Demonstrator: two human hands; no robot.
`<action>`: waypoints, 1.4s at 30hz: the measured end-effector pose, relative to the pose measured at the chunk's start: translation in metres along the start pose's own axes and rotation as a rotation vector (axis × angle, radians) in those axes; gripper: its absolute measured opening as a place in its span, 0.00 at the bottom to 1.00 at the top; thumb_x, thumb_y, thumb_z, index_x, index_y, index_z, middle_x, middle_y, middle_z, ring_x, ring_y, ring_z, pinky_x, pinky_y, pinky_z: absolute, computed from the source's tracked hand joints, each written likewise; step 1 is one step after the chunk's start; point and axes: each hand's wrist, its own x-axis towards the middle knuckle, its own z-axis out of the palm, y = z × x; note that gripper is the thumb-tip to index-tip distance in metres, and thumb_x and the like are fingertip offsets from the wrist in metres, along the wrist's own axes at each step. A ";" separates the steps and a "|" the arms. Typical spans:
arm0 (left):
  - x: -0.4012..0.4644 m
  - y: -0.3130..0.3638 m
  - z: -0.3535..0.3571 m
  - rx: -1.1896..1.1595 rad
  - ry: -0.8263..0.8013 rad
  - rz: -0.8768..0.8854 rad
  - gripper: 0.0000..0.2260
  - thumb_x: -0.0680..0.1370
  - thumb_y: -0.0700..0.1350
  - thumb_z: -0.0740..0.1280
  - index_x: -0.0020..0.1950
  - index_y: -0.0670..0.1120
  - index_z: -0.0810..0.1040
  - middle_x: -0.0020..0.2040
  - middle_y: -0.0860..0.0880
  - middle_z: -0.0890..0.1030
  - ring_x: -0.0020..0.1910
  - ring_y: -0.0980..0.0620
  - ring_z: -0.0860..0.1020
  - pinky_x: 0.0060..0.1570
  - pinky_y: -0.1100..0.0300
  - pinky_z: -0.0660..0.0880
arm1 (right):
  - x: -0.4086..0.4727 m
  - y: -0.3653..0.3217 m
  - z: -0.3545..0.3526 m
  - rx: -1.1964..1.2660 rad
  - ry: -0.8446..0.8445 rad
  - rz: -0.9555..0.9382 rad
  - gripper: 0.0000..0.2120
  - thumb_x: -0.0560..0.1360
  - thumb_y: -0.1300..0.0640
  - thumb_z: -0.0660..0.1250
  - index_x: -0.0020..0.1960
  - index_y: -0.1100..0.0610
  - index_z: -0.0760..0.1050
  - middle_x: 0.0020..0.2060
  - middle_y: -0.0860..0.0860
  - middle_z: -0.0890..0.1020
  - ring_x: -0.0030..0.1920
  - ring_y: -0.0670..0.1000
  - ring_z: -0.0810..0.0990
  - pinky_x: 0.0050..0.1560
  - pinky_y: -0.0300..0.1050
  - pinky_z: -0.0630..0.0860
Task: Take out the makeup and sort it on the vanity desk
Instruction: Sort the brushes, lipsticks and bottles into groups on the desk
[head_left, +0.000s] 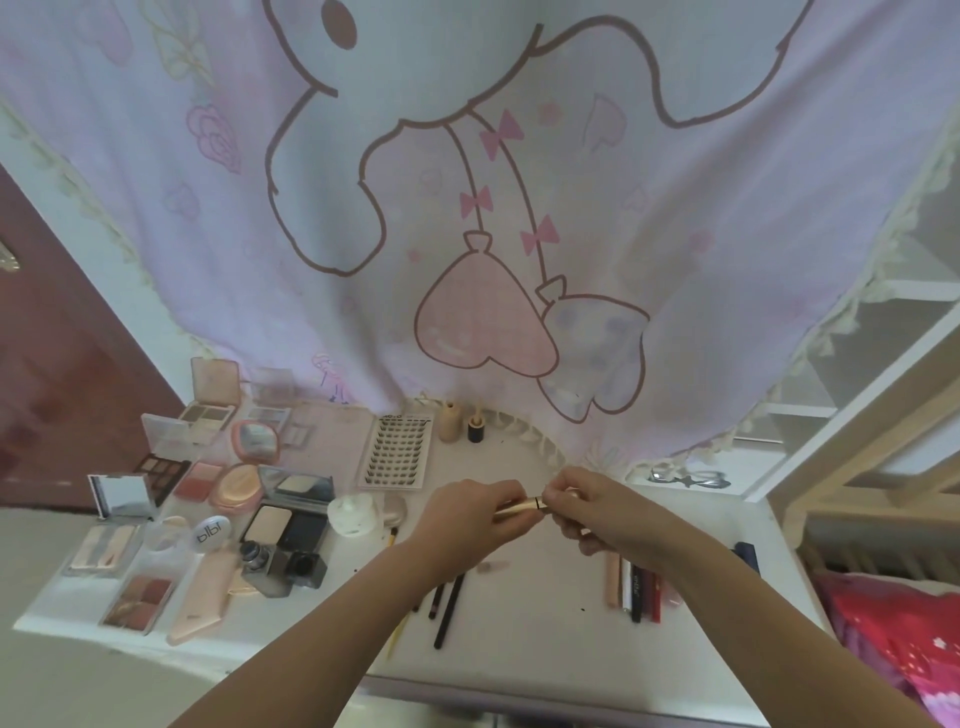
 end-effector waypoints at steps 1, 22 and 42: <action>0.001 0.000 0.000 0.004 0.009 0.003 0.15 0.76 0.62 0.59 0.45 0.52 0.75 0.32 0.51 0.77 0.32 0.54 0.74 0.29 0.66 0.61 | 0.000 0.000 -0.001 -0.005 0.002 0.003 0.08 0.80 0.52 0.61 0.49 0.56 0.72 0.35 0.50 0.75 0.33 0.44 0.72 0.31 0.35 0.70; 0.003 -0.007 0.000 0.001 0.022 0.022 0.14 0.75 0.62 0.60 0.46 0.53 0.76 0.28 0.55 0.71 0.29 0.55 0.70 0.26 0.68 0.58 | 0.007 -0.004 -0.004 0.018 -0.063 0.124 0.15 0.80 0.44 0.58 0.46 0.55 0.73 0.29 0.47 0.72 0.26 0.44 0.66 0.26 0.35 0.62; -0.001 -0.009 0.006 -0.009 -0.014 0.024 0.15 0.75 0.63 0.60 0.46 0.53 0.76 0.29 0.54 0.74 0.30 0.55 0.72 0.29 0.67 0.62 | 0.009 0.011 -0.008 0.028 -0.119 0.088 0.10 0.79 0.49 0.62 0.46 0.56 0.74 0.27 0.45 0.72 0.26 0.43 0.68 0.27 0.34 0.65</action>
